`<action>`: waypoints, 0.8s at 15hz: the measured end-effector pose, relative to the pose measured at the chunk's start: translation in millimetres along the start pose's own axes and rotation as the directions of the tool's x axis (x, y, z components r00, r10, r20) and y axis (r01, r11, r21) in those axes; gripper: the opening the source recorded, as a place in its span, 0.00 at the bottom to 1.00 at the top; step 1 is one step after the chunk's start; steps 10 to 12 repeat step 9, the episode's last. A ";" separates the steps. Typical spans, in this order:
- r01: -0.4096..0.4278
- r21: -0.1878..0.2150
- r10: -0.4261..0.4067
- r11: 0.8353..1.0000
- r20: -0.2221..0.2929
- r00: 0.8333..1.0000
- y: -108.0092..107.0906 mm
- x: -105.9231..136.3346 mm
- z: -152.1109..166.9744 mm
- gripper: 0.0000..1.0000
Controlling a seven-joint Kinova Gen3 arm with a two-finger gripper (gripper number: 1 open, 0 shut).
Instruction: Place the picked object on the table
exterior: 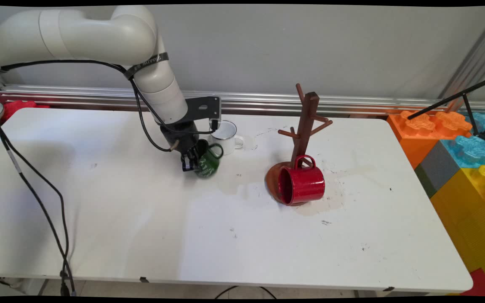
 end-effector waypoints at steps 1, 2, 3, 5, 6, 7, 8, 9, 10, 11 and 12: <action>0.002 0.001 -0.002 1.000 -0.003 1.000 -0.2 0.3 0.7 1.00; 0.007 0.001 -0.007 1.000 -0.008 1.000 -0.3 0.8 1.3 1.00; 0.010 0.001 -0.009 1.000 -0.014 1.000 -0.2 1.8 1.7 1.00; 0.011 -0.002 -0.011 1.000 -0.033 0.999 1.2 5.2 1.3 1.00; 0.010 -0.005 -0.010 1.000 -0.042 0.999 2.6 6.5 0.7 1.00; 0.008 -0.008 -0.008 1.000 -0.054 0.999 4.3 8.0 -0.2 1.00; 0.005 -0.010 -0.006 1.000 -0.066 0.998 6.1 8.5 -1.6 1.00; 0.002 -0.011 -0.003 1.000 -0.076 0.997 7.7 8.7 -3.1 1.00; 0.002 -0.011 -0.003 1.000 -0.076 0.997 7.7 8.7 -3.1 1.00; 0.002 -0.011 -0.003 1.000 -0.076 0.997 7.7 8.7 -3.1 1.00; 0.002 -0.011 -0.003 1.000 -0.076 0.997 7.7 8.7 -3.1 1.00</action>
